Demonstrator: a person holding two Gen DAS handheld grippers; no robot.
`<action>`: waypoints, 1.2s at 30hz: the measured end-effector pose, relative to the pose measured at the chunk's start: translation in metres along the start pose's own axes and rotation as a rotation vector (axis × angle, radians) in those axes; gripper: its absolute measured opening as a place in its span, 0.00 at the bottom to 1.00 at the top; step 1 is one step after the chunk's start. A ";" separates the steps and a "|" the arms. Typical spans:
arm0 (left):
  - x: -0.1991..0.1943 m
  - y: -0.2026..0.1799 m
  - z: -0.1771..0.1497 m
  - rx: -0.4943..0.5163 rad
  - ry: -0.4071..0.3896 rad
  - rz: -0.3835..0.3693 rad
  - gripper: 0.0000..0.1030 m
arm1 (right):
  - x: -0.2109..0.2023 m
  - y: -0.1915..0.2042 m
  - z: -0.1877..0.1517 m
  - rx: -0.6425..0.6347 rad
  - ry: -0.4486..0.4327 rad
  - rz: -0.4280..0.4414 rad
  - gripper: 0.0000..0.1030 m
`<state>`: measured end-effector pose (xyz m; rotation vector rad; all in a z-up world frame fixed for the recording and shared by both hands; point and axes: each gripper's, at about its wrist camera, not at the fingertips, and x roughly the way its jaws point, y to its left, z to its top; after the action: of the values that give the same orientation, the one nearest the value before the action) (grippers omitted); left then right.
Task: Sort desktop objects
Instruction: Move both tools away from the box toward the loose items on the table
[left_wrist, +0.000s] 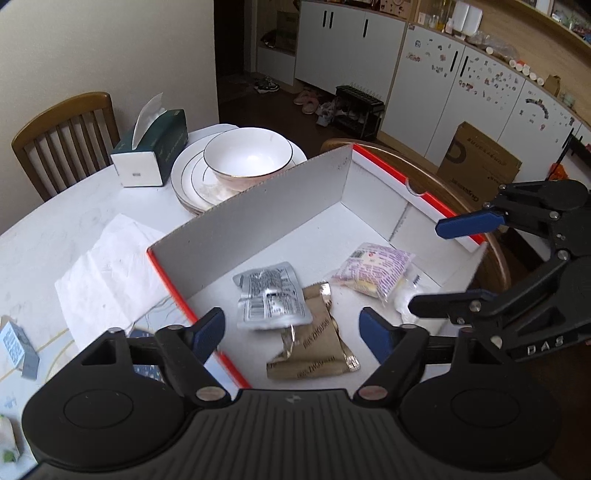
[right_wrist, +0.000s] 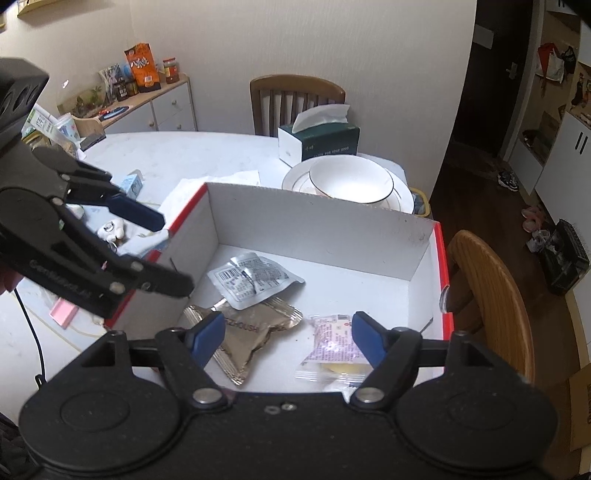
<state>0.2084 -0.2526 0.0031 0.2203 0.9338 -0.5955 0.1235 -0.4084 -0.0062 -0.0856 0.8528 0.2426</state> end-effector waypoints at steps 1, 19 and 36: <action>-0.004 0.001 -0.003 0.000 -0.003 -0.002 0.79 | -0.002 0.002 0.000 0.008 -0.007 0.001 0.74; -0.069 0.060 -0.086 -0.122 -0.028 -0.040 0.86 | -0.016 0.078 0.014 0.047 -0.080 0.048 0.76; -0.085 0.162 -0.183 -0.267 0.018 0.126 1.00 | 0.020 0.178 0.022 0.024 -0.030 0.118 0.76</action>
<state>0.1366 -0.0093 -0.0474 0.0442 0.9979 -0.3482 0.1090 -0.2283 -0.0030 -0.0091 0.8312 0.3436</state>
